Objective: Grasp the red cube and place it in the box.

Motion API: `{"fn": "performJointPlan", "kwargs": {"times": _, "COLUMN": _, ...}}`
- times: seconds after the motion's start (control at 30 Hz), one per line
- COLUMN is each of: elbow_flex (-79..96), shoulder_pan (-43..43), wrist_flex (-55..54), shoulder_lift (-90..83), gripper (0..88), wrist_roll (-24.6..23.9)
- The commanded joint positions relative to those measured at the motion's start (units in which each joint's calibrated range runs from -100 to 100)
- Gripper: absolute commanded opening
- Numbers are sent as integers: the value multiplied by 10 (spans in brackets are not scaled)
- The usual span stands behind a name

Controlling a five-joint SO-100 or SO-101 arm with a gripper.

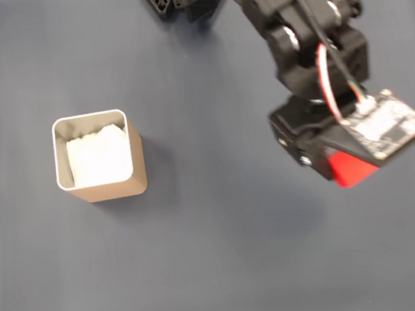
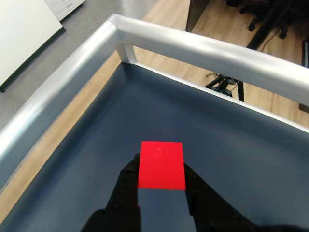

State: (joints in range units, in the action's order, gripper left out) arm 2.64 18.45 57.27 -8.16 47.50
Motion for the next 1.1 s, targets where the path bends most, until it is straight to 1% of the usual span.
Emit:
{"fn": "performJointPlan", "kwargs": {"times": 0.0, "elbow_flex": 34, "shoulder_pan": -30, "wrist_flex": 6, "shoulder_lift": -83, "gripper": 20, "wrist_roll": 3}}
{"fn": "performJointPlan", "kwargs": {"times": 0.37, "elbow_flex": 171, "shoulder_pan": -152, "wrist_flex": 6, "shoulder_lift": -192, "gripper": 11, "wrist_roll": 20}}
{"fn": "performJointPlan", "kwargs": {"times": 0.8, "elbow_flex": 178, "shoulder_pan": -279, "wrist_flex": 34, "shoulder_lift": -229, "gripper": 3, "wrist_roll": 31}}
{"fn": "performJointPlan", "kwargs": {"times": 1.07, "elbow_flex": 177, "shoulder_pan": -328, "wrist_flex": 51, "shoulder_lift": -260, "gripper": 2, "wrist_roll": 28}}
